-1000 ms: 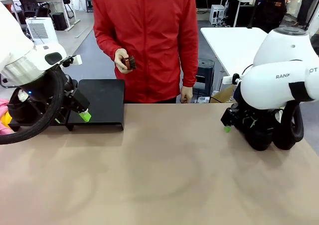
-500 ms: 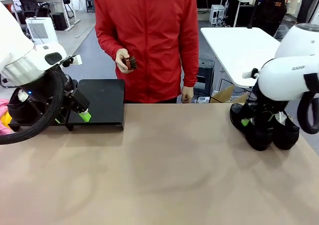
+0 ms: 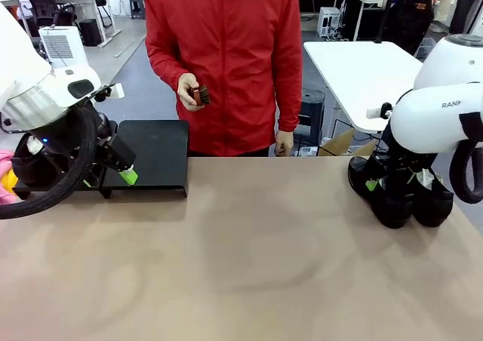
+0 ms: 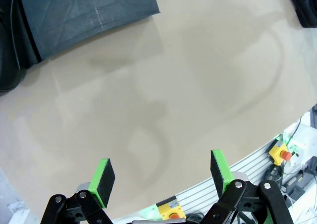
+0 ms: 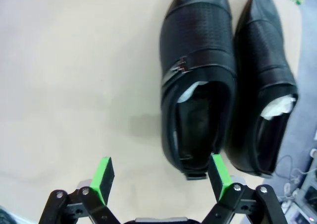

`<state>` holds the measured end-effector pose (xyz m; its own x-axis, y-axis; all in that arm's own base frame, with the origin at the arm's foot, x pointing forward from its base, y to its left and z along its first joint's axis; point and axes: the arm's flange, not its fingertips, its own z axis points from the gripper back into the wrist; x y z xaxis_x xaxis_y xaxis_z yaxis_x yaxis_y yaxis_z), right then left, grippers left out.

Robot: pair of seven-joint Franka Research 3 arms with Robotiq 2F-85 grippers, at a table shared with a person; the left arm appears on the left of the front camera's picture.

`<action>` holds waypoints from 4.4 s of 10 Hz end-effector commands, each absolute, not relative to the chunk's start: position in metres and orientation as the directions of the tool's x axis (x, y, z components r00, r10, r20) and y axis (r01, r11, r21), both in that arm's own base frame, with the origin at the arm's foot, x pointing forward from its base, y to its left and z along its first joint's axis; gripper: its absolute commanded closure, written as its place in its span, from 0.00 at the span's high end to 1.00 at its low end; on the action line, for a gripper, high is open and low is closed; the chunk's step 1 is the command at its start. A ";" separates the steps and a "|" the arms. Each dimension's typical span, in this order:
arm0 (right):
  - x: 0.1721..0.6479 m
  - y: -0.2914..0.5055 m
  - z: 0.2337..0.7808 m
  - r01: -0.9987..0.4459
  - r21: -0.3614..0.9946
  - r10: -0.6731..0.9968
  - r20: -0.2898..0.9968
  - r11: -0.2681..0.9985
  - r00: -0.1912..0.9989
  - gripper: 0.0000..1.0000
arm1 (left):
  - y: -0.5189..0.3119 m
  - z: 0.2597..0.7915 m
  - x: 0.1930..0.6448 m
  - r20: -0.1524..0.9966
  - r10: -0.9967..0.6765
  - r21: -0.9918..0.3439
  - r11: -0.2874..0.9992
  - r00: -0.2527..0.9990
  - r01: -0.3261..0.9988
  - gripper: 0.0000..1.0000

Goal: Organize the shoes by placing them on the stand.
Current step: Pick up one Shoe and place it in the middle of the table.

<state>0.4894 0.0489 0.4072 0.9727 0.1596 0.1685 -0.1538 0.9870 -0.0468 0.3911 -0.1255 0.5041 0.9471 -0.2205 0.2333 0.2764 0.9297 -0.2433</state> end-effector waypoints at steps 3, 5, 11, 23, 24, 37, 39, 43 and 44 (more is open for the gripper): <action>0.530 -0.001 0.415 -0.088 -0.150 0.111 0.153 0.985 0.982 1.00 | -0.124 0.504 0.389 0.236 -0.226 -0.260 0.922 0.945 0.286 1.00; 0.540 -0.009 0.401 -0.128 -0.066 0.134 0.109 0.990 0.985 1.00 | -0.124 0.504 0.389 0.236 -0.226 -0.260 0.922 0.945 0.286 1.00; 0.543 -0.003 0.393 -0.119 -0.099 0.129 0.104 0.988 0.986 0.70 | -0.124 0.504 0.389 0.236 -0.226 -0.260 0.922 0.945 0.286 1.00; 0.553 0.000 0.341 -0.125 -0.051 0.127 0.036 0.991 0.991 0.00 | -0.124 0.504 0.389 0.236 -0.226 -0.260 0.922 0.945 0.286 1.00; 0.555 -0.001 0.337 -0.124 -0.055 0.125 0.022 0.991 0.992 0.00 | -0.124 0.504 0.389 0.236 -0.226 -0.260 0.922 0.945 0.286 1.00; 0.420 0.151 0.453 0.106 0.188 -0.138 0.163 0.976 0.977 0.00 | -0.124 0.504 0.389 0.236 -0.226 -0.260 0.922 0.945 0.286 1.00; 0.424 0.141 0.452 0.098 0.131 -0.120 0.174 0.986 0.977 0.00 | -0.124 0.504 0.389 0.236 -0.226 -0.260 0.922 0.945 0.286 1.00; 0.418 0.147 0.446 0.101 0.133 -0.122 0.159 0.986 0.980 0.00 | -0.124 0.504 0.389 0.236 -0.226 -0.260 0.922 0.945 0.286 1.00; 0.416 0.159 0.445 0.129 0.109 -0.147 0.176 0.986 0.973 0.00 | -0.124 0.504 0.389 0.236 -0.226 -0.260 0.922 0.945 0.286 1.00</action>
